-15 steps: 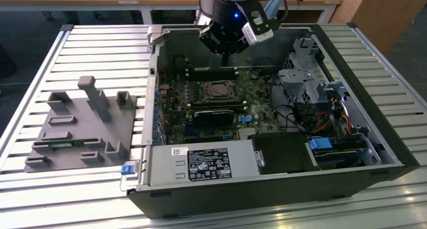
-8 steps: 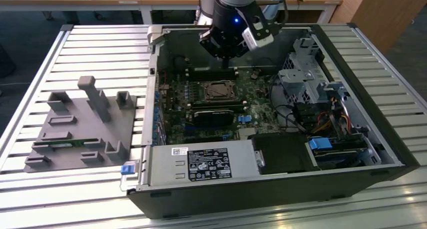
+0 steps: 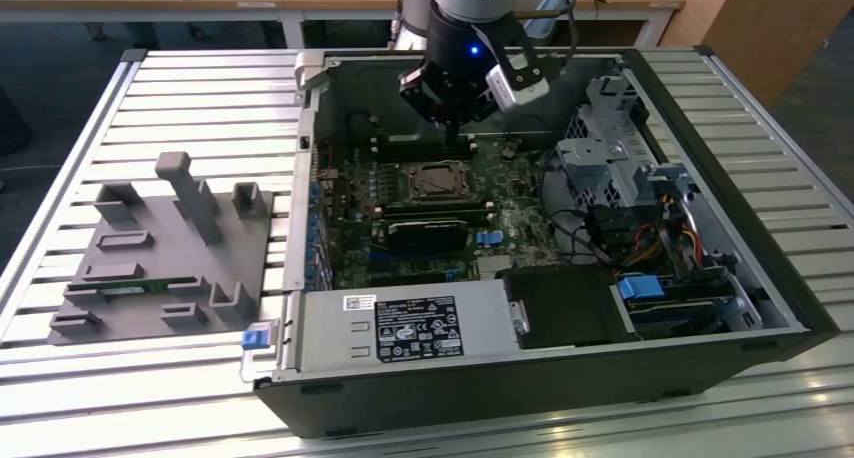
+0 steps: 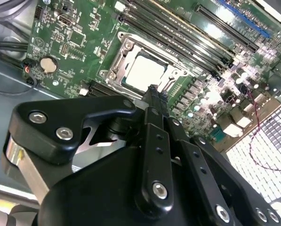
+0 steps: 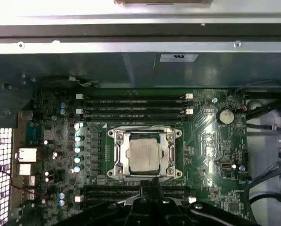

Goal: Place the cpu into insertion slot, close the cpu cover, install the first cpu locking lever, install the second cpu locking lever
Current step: 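Install the second cpu locking lever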

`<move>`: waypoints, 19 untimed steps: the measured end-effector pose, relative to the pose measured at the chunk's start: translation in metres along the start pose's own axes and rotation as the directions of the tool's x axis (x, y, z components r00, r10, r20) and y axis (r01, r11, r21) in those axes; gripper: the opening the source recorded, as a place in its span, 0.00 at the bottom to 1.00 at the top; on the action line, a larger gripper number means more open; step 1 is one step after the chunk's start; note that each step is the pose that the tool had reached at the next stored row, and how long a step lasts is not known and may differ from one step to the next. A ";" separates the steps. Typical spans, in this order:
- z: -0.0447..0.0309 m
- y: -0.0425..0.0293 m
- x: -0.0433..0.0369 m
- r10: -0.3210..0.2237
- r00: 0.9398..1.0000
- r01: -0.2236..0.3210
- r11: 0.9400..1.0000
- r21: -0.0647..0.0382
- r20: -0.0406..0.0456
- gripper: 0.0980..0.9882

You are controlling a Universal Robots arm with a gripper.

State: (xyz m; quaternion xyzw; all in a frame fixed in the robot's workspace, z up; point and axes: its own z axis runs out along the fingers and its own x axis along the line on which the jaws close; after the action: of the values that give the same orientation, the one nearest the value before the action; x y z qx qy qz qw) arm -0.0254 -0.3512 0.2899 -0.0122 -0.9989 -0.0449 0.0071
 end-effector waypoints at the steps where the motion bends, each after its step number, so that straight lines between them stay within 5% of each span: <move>1: 0.0008 -0.0001 -0.0001 -0.001 1.000 0.001 1.000 0.000 0.000 0.01; 17: 0.0054 -0.0051 -0.0003 -0.023 1.000 0.023 1.000 0.000 -0.002 0.01; 19: 0.0068 -0.0054 -0.0003 -0.023 1.000 0.023 1.000 -0.010 -0.003 0.01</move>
State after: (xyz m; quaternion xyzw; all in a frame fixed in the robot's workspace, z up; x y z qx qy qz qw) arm -0.0253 -0.3560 0.2826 -0.0006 -0.9987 -0.0498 0.0080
